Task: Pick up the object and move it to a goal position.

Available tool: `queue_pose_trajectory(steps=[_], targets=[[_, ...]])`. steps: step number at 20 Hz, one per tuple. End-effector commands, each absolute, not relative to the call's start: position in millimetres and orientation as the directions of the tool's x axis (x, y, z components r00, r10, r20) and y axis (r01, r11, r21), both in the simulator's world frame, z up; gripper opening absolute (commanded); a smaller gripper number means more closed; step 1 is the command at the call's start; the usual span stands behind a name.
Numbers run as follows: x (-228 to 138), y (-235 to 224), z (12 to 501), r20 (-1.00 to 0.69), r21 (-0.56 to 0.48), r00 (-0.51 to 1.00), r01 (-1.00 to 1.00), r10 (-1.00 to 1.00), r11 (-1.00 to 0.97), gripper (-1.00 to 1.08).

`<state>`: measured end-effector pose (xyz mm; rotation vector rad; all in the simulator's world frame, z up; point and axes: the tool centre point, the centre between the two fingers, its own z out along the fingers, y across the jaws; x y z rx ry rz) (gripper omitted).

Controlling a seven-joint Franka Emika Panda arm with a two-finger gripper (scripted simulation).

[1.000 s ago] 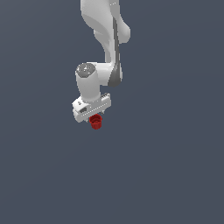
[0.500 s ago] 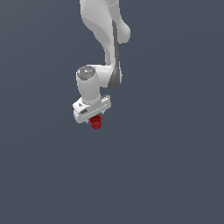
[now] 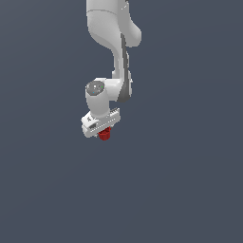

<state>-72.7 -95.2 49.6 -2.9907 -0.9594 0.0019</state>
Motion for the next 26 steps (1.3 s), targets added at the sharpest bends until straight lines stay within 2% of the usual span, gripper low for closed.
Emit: queue_pose_trajectory(steps=[1,2,16,26], targets=[[-72.0,-95.3,47.3,0.000,0.000,0.813,0.582,0.582,-0.813,1.00],[-72.0,-95.3,47.3,0.000,0.000,0.813,0.582,0.582,-0.813,-1.00],[-71.0,-91.2,52.5,0.001,0.002,0.814,0.581,0.581,-0.814,-1.00],[-65.6,-33.5,99.0,0.000,0.002,0.813,0.582,0.582,-0.813,-1.00]])
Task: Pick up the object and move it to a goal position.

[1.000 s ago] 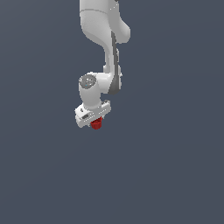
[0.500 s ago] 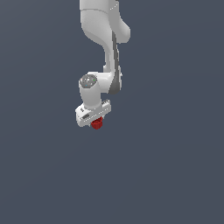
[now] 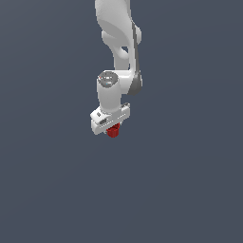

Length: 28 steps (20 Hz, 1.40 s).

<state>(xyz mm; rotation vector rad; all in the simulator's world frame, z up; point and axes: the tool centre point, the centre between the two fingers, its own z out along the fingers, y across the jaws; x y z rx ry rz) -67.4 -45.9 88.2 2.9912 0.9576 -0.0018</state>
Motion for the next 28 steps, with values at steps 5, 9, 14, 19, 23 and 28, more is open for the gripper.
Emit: queue_pose_trajectory(steps=[5,9,14,19,23,28], targets=[[-60.7,15.2,138.5,0.000,0.003,0.813,0.582,0.582,-0.813,-1.00],[-56.3,55.5,171.6,0.000,0.003,0.813,0.582,0.582,-0.813,-1.00],[-50.0,106.0,212.5,-0.001,0.002,0.813,0.582,0.582,-0.813,-1.00],[-42.7,155.3,252.9,0.000,0.001,0.813,0.582,0.582,-0.813,-1.00],[-37.1,187.9,279.3,0.000,0.001,0.813,0.582,0.582,-0.813,-1.00],[-31.4,215.2,301.4,0.000,0.000,0.813,0.582,0.582,-0.813,-1.00]])
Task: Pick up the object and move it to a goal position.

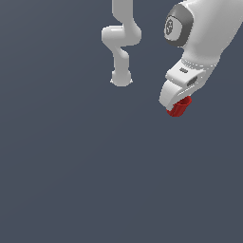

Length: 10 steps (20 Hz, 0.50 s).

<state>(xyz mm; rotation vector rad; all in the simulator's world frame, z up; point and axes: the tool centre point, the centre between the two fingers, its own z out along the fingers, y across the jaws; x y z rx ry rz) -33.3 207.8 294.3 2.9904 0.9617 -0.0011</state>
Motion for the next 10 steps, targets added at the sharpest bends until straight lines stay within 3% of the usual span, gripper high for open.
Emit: queue_pose_trajectory(steps=[1,10], targets=[[-30.4,218.9,304.6,0.000,0.000,0.814,0.581,0.581,-0.814,-1.00],[-25.6,236.7,318.7,0.000,0.000,0.814,0.581,0.581,-0.814,-1.00]])
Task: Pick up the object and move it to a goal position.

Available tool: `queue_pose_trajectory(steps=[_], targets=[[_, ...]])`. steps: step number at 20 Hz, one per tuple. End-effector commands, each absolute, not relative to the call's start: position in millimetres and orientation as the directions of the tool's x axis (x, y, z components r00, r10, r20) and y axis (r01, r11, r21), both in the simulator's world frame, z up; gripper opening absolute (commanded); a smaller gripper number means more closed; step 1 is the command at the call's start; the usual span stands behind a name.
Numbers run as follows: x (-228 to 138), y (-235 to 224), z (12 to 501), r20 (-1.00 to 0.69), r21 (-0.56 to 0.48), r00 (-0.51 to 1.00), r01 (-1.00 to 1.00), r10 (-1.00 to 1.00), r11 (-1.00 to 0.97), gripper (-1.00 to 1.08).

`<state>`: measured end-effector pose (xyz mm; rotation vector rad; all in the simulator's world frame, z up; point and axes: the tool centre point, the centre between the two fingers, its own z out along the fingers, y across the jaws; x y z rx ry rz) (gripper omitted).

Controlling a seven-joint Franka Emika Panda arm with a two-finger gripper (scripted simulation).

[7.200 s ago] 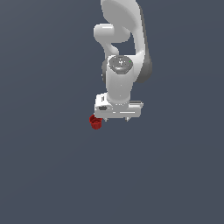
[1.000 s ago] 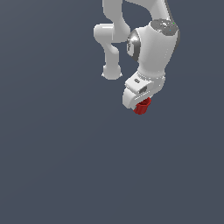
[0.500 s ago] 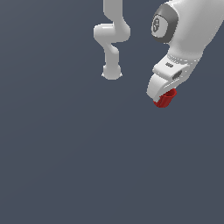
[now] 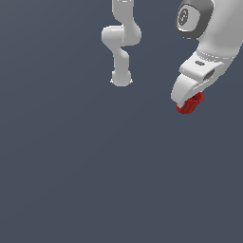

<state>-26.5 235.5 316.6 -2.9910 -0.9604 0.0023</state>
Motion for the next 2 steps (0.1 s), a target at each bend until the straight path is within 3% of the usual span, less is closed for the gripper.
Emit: queue_pose_trajectory(steps=[1,2], targets=[[-25.4,237.1,318.8,0.000,0.000,0.813,0.582,0.582,-0.813,-1.00],[-25.3,236.9,318.7,0.000,0.000,0.813,0.582,0.582,-0.813,-1.00]])
